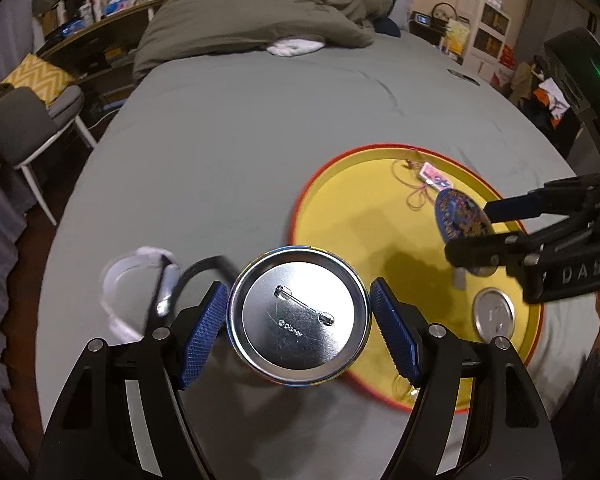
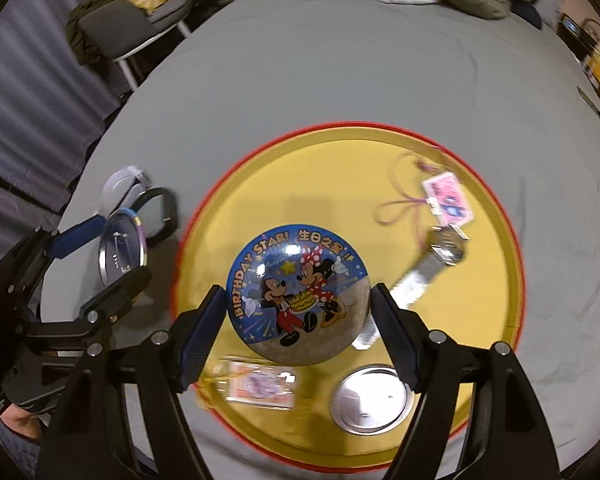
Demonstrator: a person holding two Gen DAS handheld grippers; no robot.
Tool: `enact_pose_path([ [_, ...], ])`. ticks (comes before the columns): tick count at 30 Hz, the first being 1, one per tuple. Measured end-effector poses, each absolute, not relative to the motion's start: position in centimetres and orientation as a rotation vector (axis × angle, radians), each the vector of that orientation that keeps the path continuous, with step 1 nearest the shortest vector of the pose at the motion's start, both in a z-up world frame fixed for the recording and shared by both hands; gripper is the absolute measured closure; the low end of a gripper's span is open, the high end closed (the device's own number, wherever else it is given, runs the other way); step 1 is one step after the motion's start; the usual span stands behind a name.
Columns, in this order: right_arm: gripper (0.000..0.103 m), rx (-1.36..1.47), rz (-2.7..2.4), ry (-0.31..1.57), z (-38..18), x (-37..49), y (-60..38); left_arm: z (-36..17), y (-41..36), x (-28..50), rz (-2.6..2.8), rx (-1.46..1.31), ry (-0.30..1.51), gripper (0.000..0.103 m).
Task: Organize jewelry
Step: 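Carry both badges out of the tray onto the bed beside the bands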
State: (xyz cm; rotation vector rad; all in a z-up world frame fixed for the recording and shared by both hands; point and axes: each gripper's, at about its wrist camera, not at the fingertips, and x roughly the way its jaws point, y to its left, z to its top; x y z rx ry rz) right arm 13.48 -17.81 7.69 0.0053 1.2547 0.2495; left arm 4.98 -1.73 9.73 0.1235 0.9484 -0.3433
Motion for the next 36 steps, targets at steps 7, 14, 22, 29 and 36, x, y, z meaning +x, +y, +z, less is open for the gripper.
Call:
enact_pose_path([
  [7,0.033,-0.063,0.349,1.283,6.8,13.4,-10.8,9.3,4.3,4.5,-0.262,0.082,0.972,0.032],
  [14,0.033,-0.157,0.422,1.318,5.0,13.8,-3.7,6.9,10.0,3.7,-0.204,0.056,1.025,0.032],
  [22,0.033,-0.239,0.44,1.368,2.1,13.1,0.1,4.3,13.3,3.5,-0.201,0.044,1.081,0.032],
  [29,0.033,-0.259,0.422,1.399,0.2,13.9,1.4,2.6,12.8,3.4,-0.223,0.086,1.111,0.032],
  [36,0.032,-0.243,0.428,1.418,-1.2,13.9,1.8,2.1,12.4,3.5,-0.2,0.131,1.108,0.031],
])
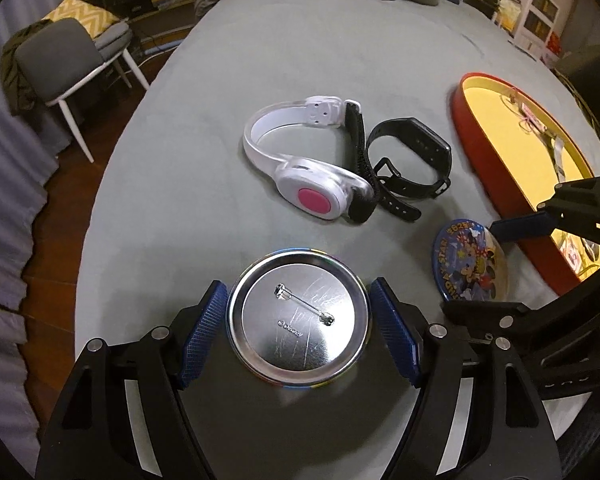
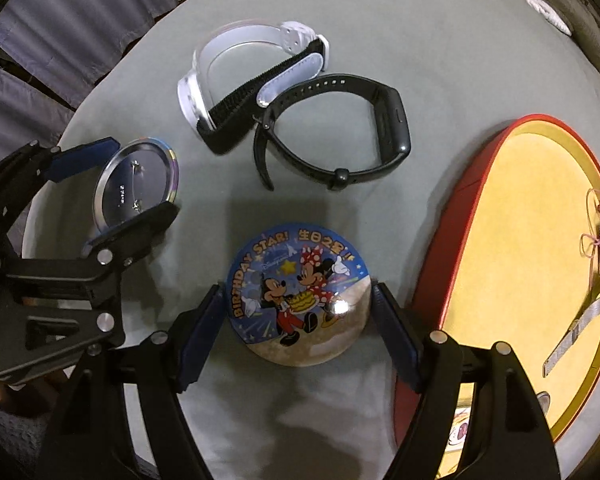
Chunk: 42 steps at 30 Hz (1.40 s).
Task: Organize jewelry
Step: 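Carry both badges out of the tray onto the bed beside the bands, then release both badges on the bed and move the tools back over the tray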
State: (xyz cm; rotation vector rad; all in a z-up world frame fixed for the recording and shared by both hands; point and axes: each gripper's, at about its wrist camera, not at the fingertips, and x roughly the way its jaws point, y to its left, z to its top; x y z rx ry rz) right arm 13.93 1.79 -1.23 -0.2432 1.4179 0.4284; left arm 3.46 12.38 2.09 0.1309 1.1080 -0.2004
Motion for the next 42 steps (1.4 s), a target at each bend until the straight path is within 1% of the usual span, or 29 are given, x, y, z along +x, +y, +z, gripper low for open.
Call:
enact_pose_path([
  [2,0.03,-0.24,0.445,1.43,-1.3,14.0,1.7,2.1,12.3,3.5,-0.198,0.132,1.111,0.031],
  [4,0.024,-0.23,0.474,1.443,-1.3,14.2,1.7,2.0,12.4,3.6,-0.196,0.127,1.114,0.03],
  [5,0.023,-0.214,0.481,1.446,-1.3,14.2,1.8,2.0,12.5,3.7,-0.194,0.118,1.117,0.029],
  [7,0.023,-0.16,0.492,1.431,-1.1,14.3,1.4,2.1,12.8,4.1,-0.18,0.078,1.141,0.022],
  [8,0.023,-0.146,0.495,1.425,-0.9,14.3,1.1,2.2,12.8,4.2,-0.179,0.065,1.145,0.021],
  [10,0.023,-0.133,0.503,1.388,-0.3,14.3,0.9,2.5,13.1,4.2,-0.167,0.04,1.142,0.015],
  [15,0.022,-0.055,0.576,1.292,1.9,13.6,-0.5,4.9,13.7,4.3,-0.167,-0.031,1.08,0.007],
  [16,0.02,-0.057,0.582,1.271,2.4,13.5,-0.7,5.3,13.7,4.4,-0.164,-0.042,1.067,0.006],
  [17,0.019,-0.059,0.58,1.256,2.7,13.3,-0.9,6.0,13.7,4.5,-0.159,-0.058,1.053,0.006],
  [19,0.011,-0.043,0.581,1.218,3.9,13.3,-1.6,6.8,13.5,4.7,-0.158,-0.091,1.037,0.006],
  [21,0.009,-0.01,0.596,1.199,5.0,13.4,-2.6,7.7,12.9,5.0,-0.166,-0.133,1.027,0.006],
  [29,0.009,0.038,0.528,1.155,7.3,13.4,-8.1,9.7,7.3,6.7,-0.223,-0.191,1.025,0.006],
  [34,0.009,0.178,0.434,1.115,8.3,14.3,-15.5,9.2,2.5,7.2,-0.25,-0.099,1.052,0.006],
  [39,0.009,0.228,0.287,1.145,7.0,14.8,-21.6,7.8,-2.9,6.8,-0.317,-0.003,1.078,0.006],
  [42,0.009,0.257,0.204,1.191,5.1,15.0,-24.9,6.9,-6.2,6.4,-0.375,0.068,1.096,0.006],
])
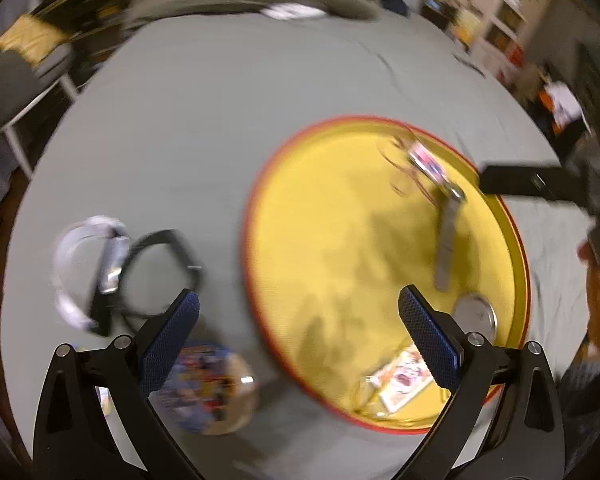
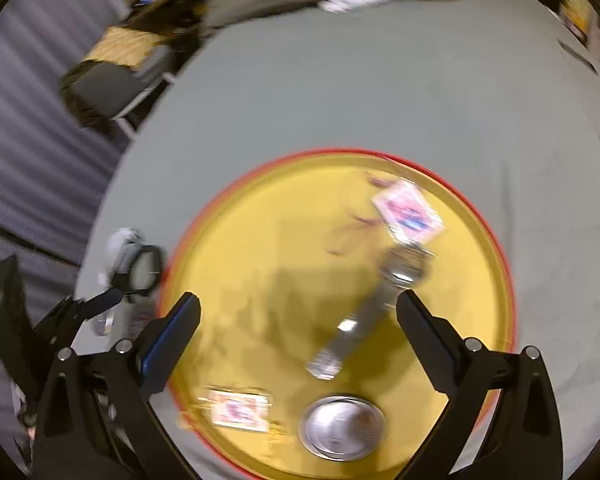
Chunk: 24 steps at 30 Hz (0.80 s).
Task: Organize jewelry
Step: 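Release both badges on the bed and move the tools back over the tray, then grasp the mesh watch band with the right tool while the left tool grasps the yellow-cord card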
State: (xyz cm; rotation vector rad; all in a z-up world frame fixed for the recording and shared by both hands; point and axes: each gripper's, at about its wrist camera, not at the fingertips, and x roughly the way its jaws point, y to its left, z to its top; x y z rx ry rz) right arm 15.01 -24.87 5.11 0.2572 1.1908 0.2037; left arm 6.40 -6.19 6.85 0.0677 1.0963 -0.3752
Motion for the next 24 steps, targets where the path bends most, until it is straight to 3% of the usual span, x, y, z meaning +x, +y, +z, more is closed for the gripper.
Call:
enact_pose_path([
  [12,0.009,0.317,0.114,1.356,0.4,14.1,-31.8,2.6,-15.7,2.3,-0.56,0.476,1.14,0.006],
  [24,0.009,0.427,0.11,1.362,-0.3,15.6,-32.3,0.2,-16.4,1.1,-0.666,0.515,1.21,0.006],
])
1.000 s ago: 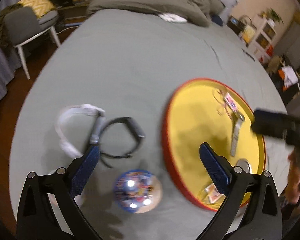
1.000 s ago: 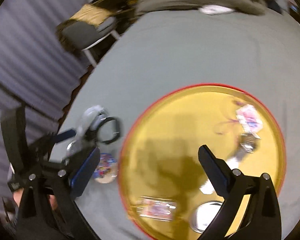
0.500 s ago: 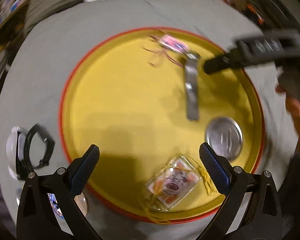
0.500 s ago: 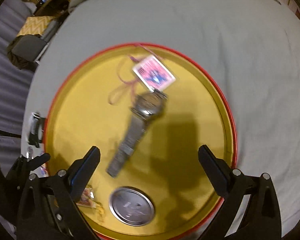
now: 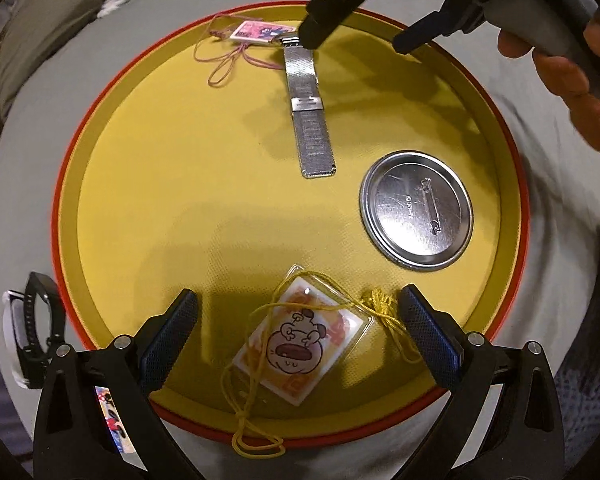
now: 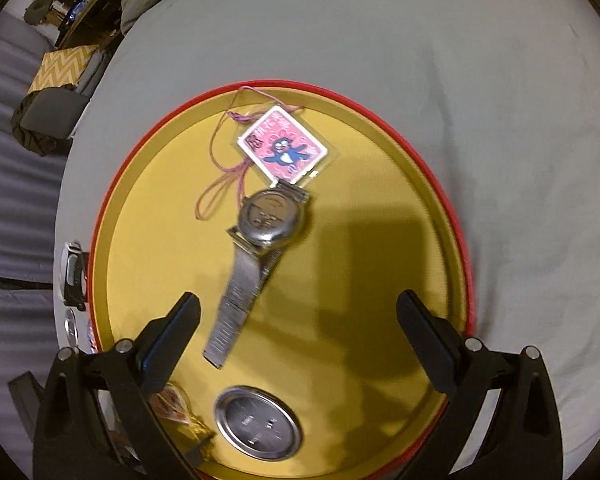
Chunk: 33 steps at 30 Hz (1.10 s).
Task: Organize jewelry
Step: 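Grasp the mesh watch band with the right tool while the left tool grasps the yellow-cord card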
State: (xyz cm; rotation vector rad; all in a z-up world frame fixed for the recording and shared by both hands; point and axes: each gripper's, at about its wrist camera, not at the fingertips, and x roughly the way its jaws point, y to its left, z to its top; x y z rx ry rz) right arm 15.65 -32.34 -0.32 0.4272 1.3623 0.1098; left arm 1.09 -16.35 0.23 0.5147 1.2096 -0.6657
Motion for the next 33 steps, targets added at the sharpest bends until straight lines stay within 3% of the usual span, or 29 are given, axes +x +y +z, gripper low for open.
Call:
enact_pose_path([
  [13,0.008,0.294,0.014,1.419,-1.5,17.7,-28.4,0.1,-14.4,0.1,-0.693,0.514,1.182,0.006],
  [18,0.007,0.073,-0.013,1.476,-2.2,18.0,-25.9,0.5,-14.1,-0.6,-0.681,0.501,1.166,0.006],
  [27,0.007,0.088,-0.016,1.497,-2.2,18.4,-26.5,0.6,-13.7,-1.8,-0.679,0.493,1.145,0.006],
  [30,0.007,0.12,-0.051,1.435,-2.1,18.7,-26.5,0.9,-14.3,-1.9,-0.691,0.495,1.134,0.011],
  [33,0.011,0.076,-0.039,1.372,-2.0,18.3,-25.3,1.1,-15.0,-2.2,-0.694,0.49,1.122,0.028],
])
